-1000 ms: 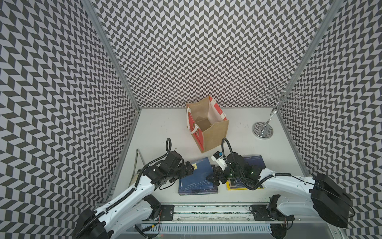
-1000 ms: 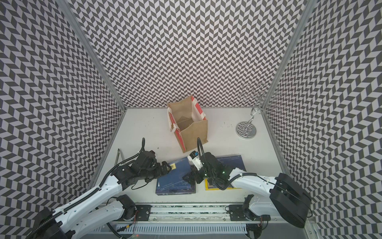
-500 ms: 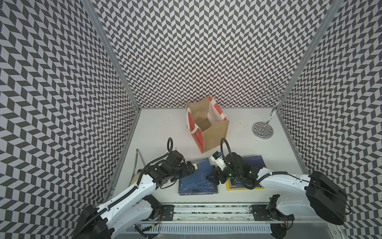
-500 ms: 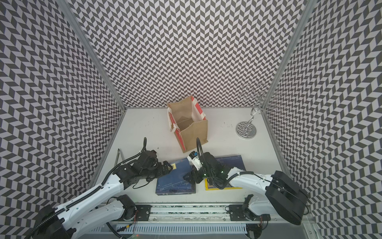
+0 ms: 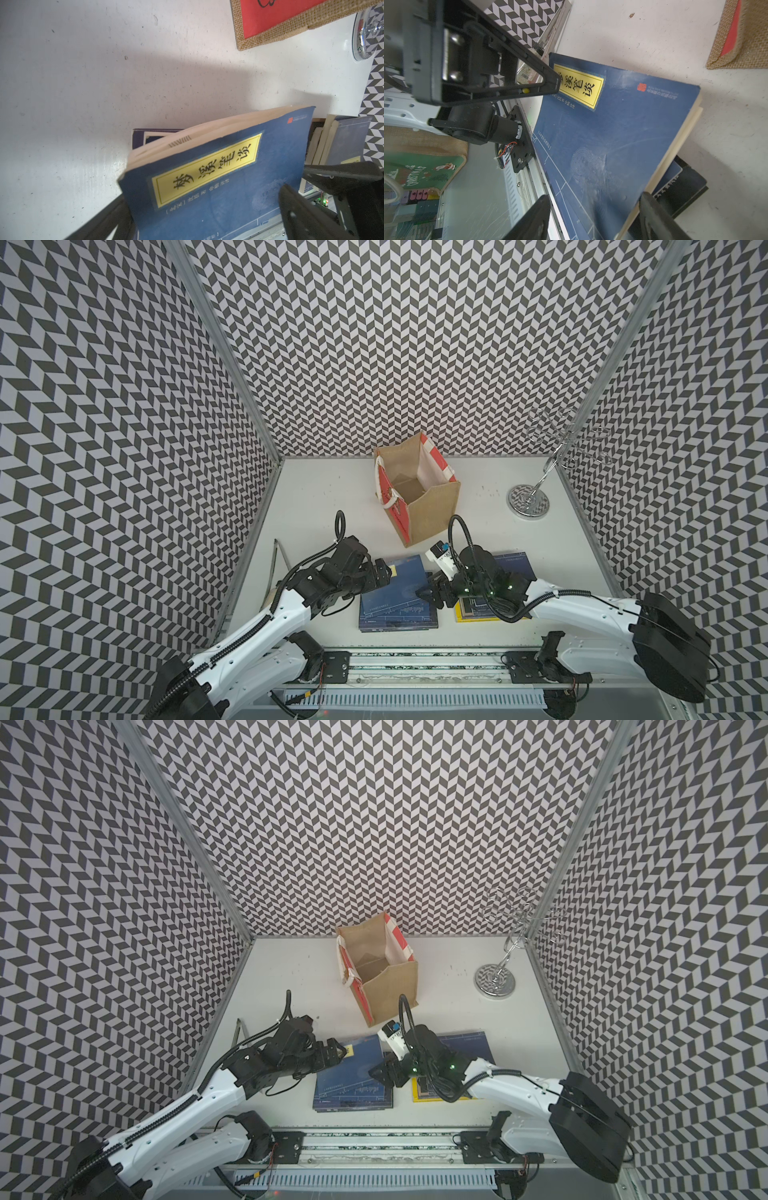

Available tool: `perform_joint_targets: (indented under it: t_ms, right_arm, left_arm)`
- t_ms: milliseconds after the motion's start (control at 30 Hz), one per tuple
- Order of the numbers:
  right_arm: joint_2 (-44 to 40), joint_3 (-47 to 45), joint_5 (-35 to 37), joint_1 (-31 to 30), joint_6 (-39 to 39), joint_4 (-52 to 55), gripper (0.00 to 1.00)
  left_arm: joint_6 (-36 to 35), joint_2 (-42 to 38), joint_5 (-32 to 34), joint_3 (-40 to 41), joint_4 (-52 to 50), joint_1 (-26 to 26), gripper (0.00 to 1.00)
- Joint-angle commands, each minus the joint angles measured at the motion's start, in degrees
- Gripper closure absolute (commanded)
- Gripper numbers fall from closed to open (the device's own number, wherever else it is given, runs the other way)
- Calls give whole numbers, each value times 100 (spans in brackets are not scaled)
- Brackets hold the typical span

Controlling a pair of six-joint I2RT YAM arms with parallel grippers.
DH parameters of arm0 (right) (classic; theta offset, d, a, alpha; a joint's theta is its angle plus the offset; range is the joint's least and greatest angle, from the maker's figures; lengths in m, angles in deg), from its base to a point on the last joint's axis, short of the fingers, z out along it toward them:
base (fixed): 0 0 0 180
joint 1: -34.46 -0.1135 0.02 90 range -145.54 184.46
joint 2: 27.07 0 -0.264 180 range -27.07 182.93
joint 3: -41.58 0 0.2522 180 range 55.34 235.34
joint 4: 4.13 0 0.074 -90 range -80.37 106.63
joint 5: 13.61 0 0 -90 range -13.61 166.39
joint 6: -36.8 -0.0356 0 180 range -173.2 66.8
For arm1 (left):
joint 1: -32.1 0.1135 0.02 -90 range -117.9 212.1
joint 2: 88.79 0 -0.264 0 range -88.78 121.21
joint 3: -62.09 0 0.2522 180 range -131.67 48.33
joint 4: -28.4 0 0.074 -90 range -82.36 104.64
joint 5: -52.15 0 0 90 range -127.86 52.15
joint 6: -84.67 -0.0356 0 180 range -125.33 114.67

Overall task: Put the books into the canvas bag
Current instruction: Pick up the book from the book.

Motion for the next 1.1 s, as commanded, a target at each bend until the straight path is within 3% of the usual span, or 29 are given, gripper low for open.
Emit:
perform_joint_targets:
  t_ms: [0, 433, 700, 1067]
  right_arm:
    - [-60, -27, -144, -29, 50, -498, 33]
    - [-339, -199, 477, 108, -91, -483, 32]
    - [-223, -380, 528, 352, -107, -372, 26]
    - [-94, -663, 255, 522, -174, -631, 24]
  left_arm:
    - [-2, -124, -288, -139, 365, -95, 0]
    - [-76, 350, -741, 53, 1253, -216, 1]
    - [-109, 633, -461, 120, 1303, -276, 0]
    - [-3, 642, -196, 431, 1320, -280, 1]
